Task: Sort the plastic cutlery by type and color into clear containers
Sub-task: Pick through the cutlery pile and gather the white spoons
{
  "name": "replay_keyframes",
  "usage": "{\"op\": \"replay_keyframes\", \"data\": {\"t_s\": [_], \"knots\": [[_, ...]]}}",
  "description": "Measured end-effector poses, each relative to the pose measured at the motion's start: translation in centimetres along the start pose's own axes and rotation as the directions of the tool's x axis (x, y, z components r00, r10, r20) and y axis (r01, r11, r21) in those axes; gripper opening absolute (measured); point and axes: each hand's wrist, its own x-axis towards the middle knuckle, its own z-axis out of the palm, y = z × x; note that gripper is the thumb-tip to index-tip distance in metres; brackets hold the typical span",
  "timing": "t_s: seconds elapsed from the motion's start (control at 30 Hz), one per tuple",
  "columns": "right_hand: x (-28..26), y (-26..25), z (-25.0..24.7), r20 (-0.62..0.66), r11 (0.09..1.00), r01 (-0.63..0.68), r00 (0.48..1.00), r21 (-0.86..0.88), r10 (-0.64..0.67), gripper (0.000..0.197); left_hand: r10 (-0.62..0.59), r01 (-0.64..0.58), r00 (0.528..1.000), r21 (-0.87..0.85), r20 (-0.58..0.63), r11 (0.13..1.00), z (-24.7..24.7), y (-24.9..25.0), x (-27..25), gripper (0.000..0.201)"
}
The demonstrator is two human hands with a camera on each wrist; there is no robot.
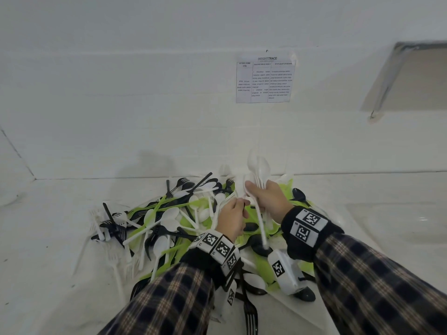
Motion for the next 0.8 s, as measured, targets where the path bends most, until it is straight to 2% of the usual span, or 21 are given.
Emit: {"op": "replay_keyframes", "data": {"t_s": [0.1,0.3,0.43,0.53,0.63,0.73,0.8], "knots": [[0.0,-0.1,-0.1,-0.009,0.997,0.024,1.0,-0.073,-0.025,0.021,0.04,-0.04,0.999,0.01,-0.002,0.999,-0.5,0.0,-0.1,0.024],[-0.2,-0.6,0.2,0.081,0.995,-0.066,0.995,0.077,0.06,0.025,-0.02,0.02,1.0,-0.031,-0.006,0.999,-0.7,-0.1,-0.2,0.028],[-0.5,-1.1,0.7,0.1,0.993,-0.073,0.993,0.09,0.063,0.02,-0.009,0.01,1.0,-0.028,0.014,1.0,-0.7,-0.3,0.0,0.034],[-0.6,-1.5,0.7,0.106,0.979,-0.153,0.985,0.137,0.139,0.019,-0.002,0.002,1.0,0.029,0.012,1.0,-1.1,-0.3,0.0,0.032],[-0.3,-1.2,0.5,0.151,0.954,-0.247,0.963,0.172,0.222,0.015,-0.047,0.045,0.998,0.058,0.032,0.997,-1.3,-0.1,-0.1,0.03],[-0.1,-0.8,0.6,0.163,0.938,-0.304,0.947,0.167,0.278,0.025,-0.073,0.073,0.997,0.06,0.005,0.996,-1.3,-0.1,-0.1,0.032],[-0.2,-0.7,0.8,0.179,0.918,-0.353,0.93,0.183,0.322,0.028,-0.037,0.038,0.999,0.051,-0.037,0.998,-1.2,-0.3,0.0,0.029]]}}
